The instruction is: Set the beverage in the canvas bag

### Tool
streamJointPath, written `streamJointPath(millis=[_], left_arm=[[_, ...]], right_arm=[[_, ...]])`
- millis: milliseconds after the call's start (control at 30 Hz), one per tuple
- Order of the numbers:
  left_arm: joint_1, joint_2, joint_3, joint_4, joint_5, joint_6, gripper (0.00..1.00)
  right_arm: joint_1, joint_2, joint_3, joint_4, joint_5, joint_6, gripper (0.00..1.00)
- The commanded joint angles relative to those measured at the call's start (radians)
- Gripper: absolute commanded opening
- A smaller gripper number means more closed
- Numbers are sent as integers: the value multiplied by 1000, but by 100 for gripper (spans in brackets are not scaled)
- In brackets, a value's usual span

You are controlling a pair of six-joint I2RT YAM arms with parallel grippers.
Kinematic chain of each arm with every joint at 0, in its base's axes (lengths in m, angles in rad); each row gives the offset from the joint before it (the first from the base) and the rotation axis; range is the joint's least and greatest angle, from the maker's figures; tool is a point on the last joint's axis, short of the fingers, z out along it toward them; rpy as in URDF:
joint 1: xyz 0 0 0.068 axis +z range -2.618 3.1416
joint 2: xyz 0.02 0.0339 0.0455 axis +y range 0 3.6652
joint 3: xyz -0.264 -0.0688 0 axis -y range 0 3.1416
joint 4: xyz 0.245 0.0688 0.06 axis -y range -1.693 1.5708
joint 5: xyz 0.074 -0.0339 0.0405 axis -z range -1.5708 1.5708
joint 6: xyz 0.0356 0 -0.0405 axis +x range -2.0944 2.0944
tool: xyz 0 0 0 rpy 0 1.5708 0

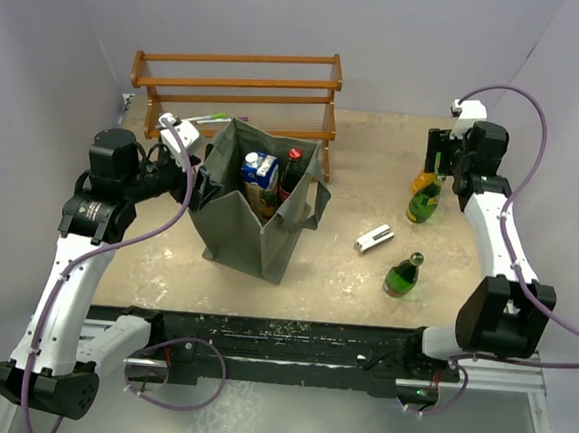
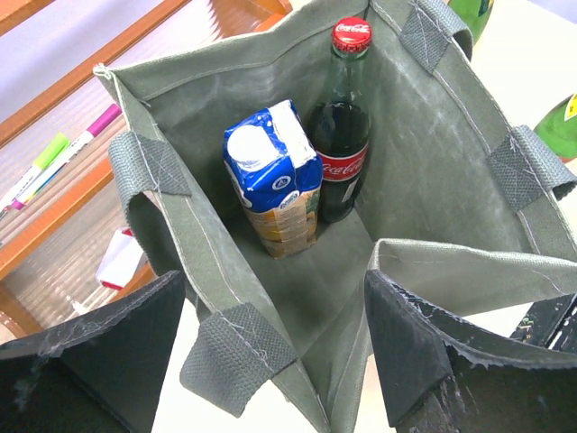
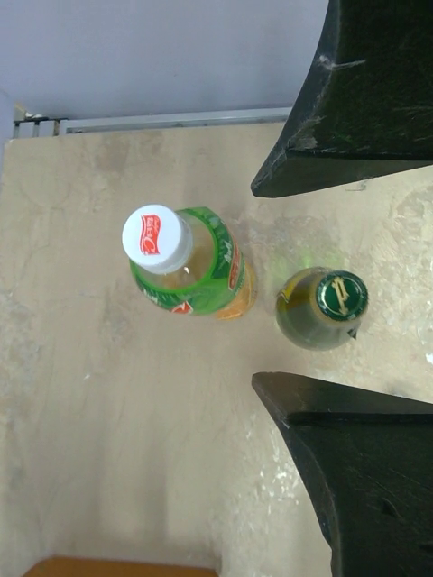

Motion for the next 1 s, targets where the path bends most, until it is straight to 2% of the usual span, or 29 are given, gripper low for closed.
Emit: streamJointPath(millis=[0, 367, 600, 967], left_arm=[[0, -20, -5, 43, 31, 8, 83], [0, -26, -5, 37, 42, 13, 83], [0, -24, -6, 36, 51, 12, 83], [0, -26, -13, 38, 54, 17, 82]], right_arm=[[-23, 31, 89, 72, 24, -13, 79], [-46, 170, 201, 58, -44, 22, 74], [-55, 231, 229, 62, -52, 18, 63], [-58, 268, 245, 62, -70, 9, 51]])
